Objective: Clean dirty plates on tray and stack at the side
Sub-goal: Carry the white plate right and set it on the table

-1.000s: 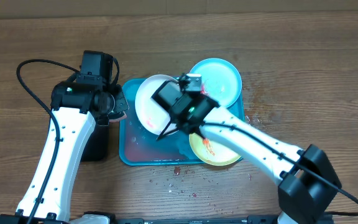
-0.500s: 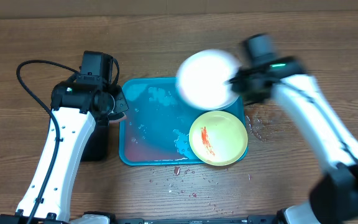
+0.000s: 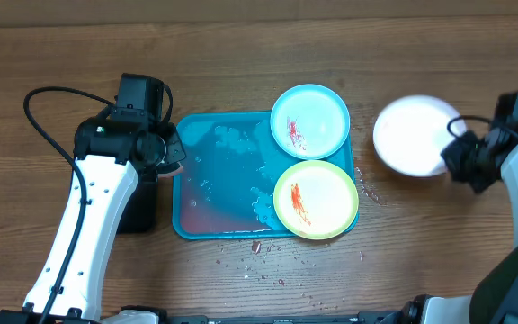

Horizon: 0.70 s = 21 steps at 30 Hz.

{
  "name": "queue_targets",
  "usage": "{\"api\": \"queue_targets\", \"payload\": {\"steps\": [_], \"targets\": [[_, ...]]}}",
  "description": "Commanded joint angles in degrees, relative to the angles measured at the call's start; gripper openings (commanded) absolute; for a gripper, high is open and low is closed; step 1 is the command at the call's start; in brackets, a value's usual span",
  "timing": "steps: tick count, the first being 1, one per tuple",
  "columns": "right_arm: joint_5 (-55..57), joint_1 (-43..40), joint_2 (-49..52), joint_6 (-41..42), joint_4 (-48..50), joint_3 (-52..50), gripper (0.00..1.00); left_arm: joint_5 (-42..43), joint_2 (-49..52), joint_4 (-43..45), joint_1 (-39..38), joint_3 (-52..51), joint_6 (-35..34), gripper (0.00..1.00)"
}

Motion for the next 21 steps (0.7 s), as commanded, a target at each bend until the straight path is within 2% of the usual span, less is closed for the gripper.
{"api": "queue_targets", "payload": {"steps": [1,4,5,6,9,10,11,17,21], "targets": [[-0.96,-0.31,-0.28,-0.72,5.31,-6.23,0.04,0.42,0.11,0.63,0.31,-0.22,-0.55,0.04],[-1.01,-0.15,-0.28,-0.70,9.31,-9.92,0.04,0.44,0.11,0.81,0.31,-0.24,-0.55,0.04],[-0.98,-0.15,-0.28,-0.70,9.90,-10.54,0.08,0.46,0.11,0.79,0.31,-0.24,-0.55,0.04],[-0.87,-0.15,-0.28,-0.74,10.29,-10.97,0.15,0.46,0.11,0.76,0.31,-0.24,-0.55,0.04],[-0.55,-0.15,-0.28,-0.76,10.36,-11.13,0.28,0.46,0.11,0.79,0.31,-0.24,-0.55,0.04],[-0.98,-0.15,-0.28,-0.76,10.40,-11.06,0.42,0.46,0.11,0.79,0.31,-0.24,-0.55,0.04],[-1.99,-0.15,-0.28,-1.03,10.38,-10.97,0.50,0.46,0.11,0.79,0.31,-0.24,-0.55,0.04],[-14.53,0.00,-0.28,-9.60,5.14,-7.28,0.51,0.46,0.11,0.79,0.31,-0.24,-0.55,0.04],[-17.25,1.95,-0.28,-14.38,0.37,-6.49,0.45,0.46,0.11,0.83,0.31,-0.24,-0.57,0.04]]}}
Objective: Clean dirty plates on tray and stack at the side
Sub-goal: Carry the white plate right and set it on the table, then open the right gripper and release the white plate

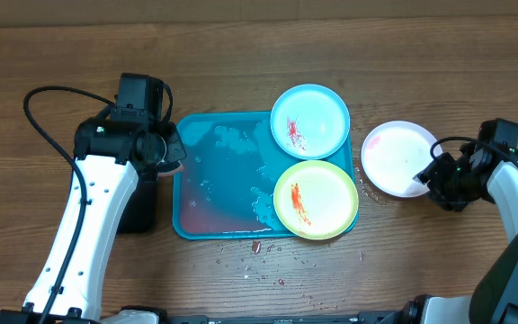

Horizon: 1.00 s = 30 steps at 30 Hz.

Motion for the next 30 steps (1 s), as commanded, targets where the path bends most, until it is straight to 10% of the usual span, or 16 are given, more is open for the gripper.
{"api": "queue_targets", "payload": {"steps": [1,30], "targets": [[-5.35,2.58,-0.44,-7.48,-3.08,1.97,0.44,0.46,0.11,0.28,0.31,-0.20,-0.57,0.04],[2.40,28.28,-0.44,-7.19,5.01,-6.60,0.24,0.26,0.11,0.46,0.31,-0.20,-0.55,0.04]]}}
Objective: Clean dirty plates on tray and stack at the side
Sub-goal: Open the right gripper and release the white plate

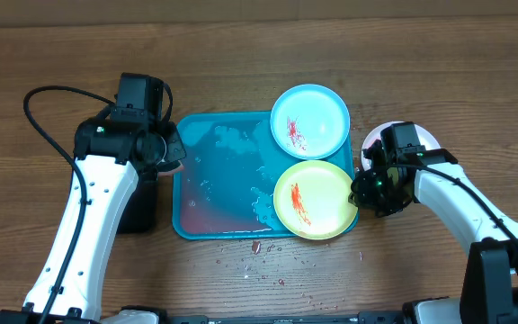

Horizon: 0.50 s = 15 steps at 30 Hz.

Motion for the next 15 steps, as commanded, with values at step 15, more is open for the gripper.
{"api": "queue_targets", "payload": {"steps": [15], "targets": [[1.27,0.48,-0.44,7.39,0.87,-3.19,0.04,0.48,0.11,0.66,0.31,-0.20,-0.57,0.04]]}}
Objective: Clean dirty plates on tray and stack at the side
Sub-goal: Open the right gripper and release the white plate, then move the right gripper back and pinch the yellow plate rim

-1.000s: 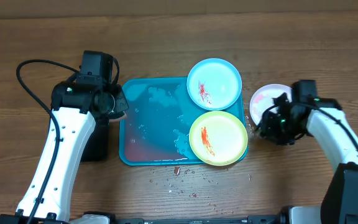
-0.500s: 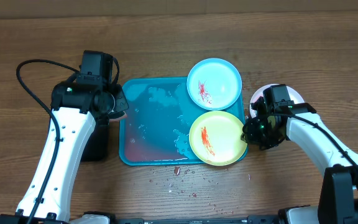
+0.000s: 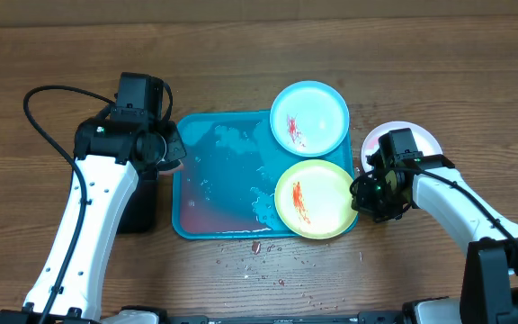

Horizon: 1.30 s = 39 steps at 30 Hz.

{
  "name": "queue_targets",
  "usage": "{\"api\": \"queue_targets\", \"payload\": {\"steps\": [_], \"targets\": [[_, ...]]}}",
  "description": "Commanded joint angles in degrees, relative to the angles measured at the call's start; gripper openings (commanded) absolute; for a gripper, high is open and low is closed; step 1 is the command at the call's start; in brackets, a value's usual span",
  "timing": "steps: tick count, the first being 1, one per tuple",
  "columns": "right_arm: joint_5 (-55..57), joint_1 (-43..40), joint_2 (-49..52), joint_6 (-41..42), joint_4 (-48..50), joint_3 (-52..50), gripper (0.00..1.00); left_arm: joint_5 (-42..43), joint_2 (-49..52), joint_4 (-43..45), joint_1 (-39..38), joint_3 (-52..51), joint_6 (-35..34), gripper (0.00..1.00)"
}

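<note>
A teal tray (image 3: 218,193) with wet patches lies mid-table. On its right end sit a light blue plate (image 3: 309,120) with red smears and a green plate (image 3: 315,200) with an orange-red smear. A white plate (image 3: 418,137) lies on the table right of the tray, half hidden by my right arm. My right gripper (image 3: 361,193) is down at the green plate's right rim, and its jaws are hidden from above. At the tray's left edge, my left gripper (image 3: 174,149) hangs with its fingers too dark to read.
A black block (image 3: 138,211) stands on the table under my left arm, beside the tray. Red crumbs and droplets (image 3: 259,255) are scattered on the wood in front of the tray. Bare wood lies behind the tray.
My right wrist has shifted slightly to the right at the green plate's rim, uncovering a bit more of the white plate. The plates and the left arm are where they were.
My right gripper was at the edge of the white plate far to the right. Then plate and gripper were lower and nearer the tray. After that the white plate lay beside the tray and the gripper was at the green plate's right rim, where it still is.
</note>
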Motion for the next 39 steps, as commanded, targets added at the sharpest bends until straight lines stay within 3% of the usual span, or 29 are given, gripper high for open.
{"api": "queue_targets", "payload": {"steps": [1,15,21,22,27,33,39], "targets": [[-0.33,0.13,-0.39,0.83,-0.46,-0.48,0.04,0.46,0.11,0.24,0.31,-0.20,-0.57,0.04],[-8.39,3.23,-0.42,1.09,-10.99,11.08,0.04,0.50,0.11,0.83,0.31,-0.20,-0.59,0.04],[2.03,14.71,-0.28,23.10,-2.34,12.66,0.04,0.57,0.11,1.09,0.31,-0.20,-0.59,0.04],[7.96,19.17,-0.26,31.17,0.55,12.63,0.04,0.55,0.11,1.09,0.31,-0.20,-0.59,0.04],[19.28,29.35,1.31,44.92,9.51,12.63,0.04,0.52,0.11,1.09,0.31,-0.20,-0.59,0.04],[20.22,33.53,7.15,47.32,15.47,12.63,0.04,0.50,0.13,1.09,0.31,-0.20,-0.59,0.04],[14.82,33.55,12.24,44.63,19.10,12.63,0.04,0.52,0.13,1.18,0.31,-0.20,-0.59,0.04]]}}
